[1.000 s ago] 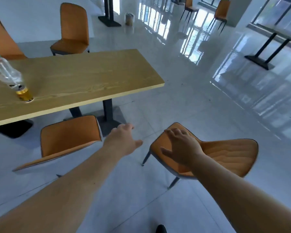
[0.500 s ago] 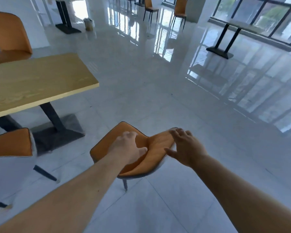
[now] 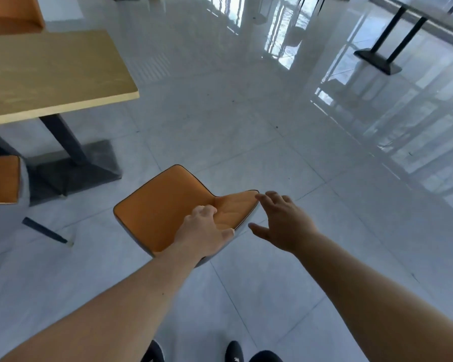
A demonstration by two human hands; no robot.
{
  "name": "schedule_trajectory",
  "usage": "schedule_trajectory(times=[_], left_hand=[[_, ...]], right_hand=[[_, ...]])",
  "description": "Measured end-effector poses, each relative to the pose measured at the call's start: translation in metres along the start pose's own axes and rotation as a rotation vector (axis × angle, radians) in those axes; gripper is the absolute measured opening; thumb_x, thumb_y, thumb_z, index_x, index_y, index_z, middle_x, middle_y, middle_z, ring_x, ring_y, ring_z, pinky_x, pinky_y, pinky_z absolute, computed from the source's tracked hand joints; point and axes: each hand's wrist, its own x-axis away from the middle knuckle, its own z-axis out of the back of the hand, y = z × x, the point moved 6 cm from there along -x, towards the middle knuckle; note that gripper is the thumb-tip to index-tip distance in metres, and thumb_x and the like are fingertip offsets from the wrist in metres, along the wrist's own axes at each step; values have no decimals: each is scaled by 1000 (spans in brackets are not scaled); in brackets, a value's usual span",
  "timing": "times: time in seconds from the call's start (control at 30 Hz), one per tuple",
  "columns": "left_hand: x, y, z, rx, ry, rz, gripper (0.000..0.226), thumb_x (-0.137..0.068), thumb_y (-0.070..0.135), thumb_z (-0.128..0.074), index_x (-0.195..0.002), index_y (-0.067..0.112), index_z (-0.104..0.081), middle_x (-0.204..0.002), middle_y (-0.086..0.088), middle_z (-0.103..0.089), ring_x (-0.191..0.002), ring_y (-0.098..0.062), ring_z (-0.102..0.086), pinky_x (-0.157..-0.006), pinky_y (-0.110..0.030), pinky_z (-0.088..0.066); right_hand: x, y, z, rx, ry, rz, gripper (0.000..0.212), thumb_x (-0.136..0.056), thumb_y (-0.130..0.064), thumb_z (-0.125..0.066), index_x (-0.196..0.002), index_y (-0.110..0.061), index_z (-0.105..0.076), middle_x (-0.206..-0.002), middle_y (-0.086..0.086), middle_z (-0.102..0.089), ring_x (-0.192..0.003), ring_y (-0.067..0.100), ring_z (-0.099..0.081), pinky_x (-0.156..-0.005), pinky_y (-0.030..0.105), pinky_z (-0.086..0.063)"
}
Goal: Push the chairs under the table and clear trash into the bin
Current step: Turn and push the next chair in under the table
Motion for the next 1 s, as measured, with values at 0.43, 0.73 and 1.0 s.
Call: schedule_trajectory(times=[0.43,0.73,1.0], left_hand=[[-23,26,-60,-297,-148,523,74,-79,71,-65,-138,28,-48,-107,2,-57,-96,-23,-58,-67,-35,-44],[-5,-14,-77,169,-32,617,85,-78,73,-70,-152,45,-39,-143,6,-53,-120,-22,-57,-98,-38,-53],[1,-58,-54,161,152,620,69,-80,64,-72,-142,42,-53,-132,9,-62,-116,-22,-58,-94,-40,-56]], right_hand=[[-95,53,-65,144,-320,515,74,-84,-65,-70,-144,-31,-45,-140,-4,-52,-124,28,-53,-84,42,-58],[-132,44,-95,209,-375,580,51,-95,-55,-62,-139,-34,-46,-130,0,-55,-99,31,-62,-81,40,-56],[-156,-13,-100,289,-387,633,46,-98,-53,-56,-138,-33,-47,-121,-1,-57,-95,28,-63,-78,37,-55]])
